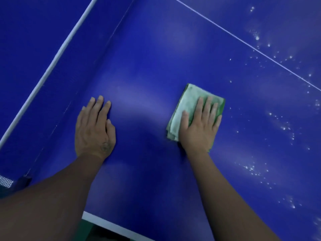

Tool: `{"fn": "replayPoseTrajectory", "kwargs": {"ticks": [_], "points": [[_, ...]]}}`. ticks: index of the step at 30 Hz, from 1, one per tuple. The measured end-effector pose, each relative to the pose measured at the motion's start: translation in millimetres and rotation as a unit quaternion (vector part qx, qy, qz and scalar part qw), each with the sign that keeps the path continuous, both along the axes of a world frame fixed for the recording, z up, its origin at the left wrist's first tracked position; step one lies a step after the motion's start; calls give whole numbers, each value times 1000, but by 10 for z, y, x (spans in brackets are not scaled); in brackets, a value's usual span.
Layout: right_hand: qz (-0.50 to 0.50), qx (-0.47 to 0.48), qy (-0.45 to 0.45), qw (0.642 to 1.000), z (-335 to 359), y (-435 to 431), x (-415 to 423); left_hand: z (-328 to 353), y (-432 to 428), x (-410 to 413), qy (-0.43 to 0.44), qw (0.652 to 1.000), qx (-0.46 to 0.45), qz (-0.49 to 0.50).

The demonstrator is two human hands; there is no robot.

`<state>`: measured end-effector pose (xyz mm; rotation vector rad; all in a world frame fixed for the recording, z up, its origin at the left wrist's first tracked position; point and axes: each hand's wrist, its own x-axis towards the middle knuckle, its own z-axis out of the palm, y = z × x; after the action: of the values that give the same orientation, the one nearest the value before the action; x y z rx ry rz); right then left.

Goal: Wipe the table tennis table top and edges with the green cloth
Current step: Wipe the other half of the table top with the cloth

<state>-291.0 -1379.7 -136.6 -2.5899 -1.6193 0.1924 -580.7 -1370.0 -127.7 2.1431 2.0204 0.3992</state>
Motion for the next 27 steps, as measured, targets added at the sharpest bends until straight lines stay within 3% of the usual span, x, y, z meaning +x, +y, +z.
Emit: {"fn": "replayPoseTrajectory", "kwargs": {"ticks": [4, 7, 9, 12, 15, 23, 27], "points": [[114, 11, -24, 993, -19, -729, 35, 78, 156, 241, -46, 998, -2, 49], [153, 5, -20, 988, -44, -1174, 247, 130, 556, 733, -86, 996, -26, 3], [158, -1, -25, 987, -62, -1240, 345, 112, 854, 1139, -82, 995, -34, -45], [161, -3, -23, 987, -91, -1136, 408, -9, 1086, 1532, -24, 999, -15, -42], [156, 10, -20, 987, -120, -779, 472, -132, 1127, 1590, 19, 999, 24, -23], [48, 53, -15, 997, -99, 1234, 474, -136, 1137, 1641, 18, 999, 43, -19], [59, 72, -6, 996, -95, 2026, 344, -187, 1154, 1630, 20, 998, 57, -21]]}}
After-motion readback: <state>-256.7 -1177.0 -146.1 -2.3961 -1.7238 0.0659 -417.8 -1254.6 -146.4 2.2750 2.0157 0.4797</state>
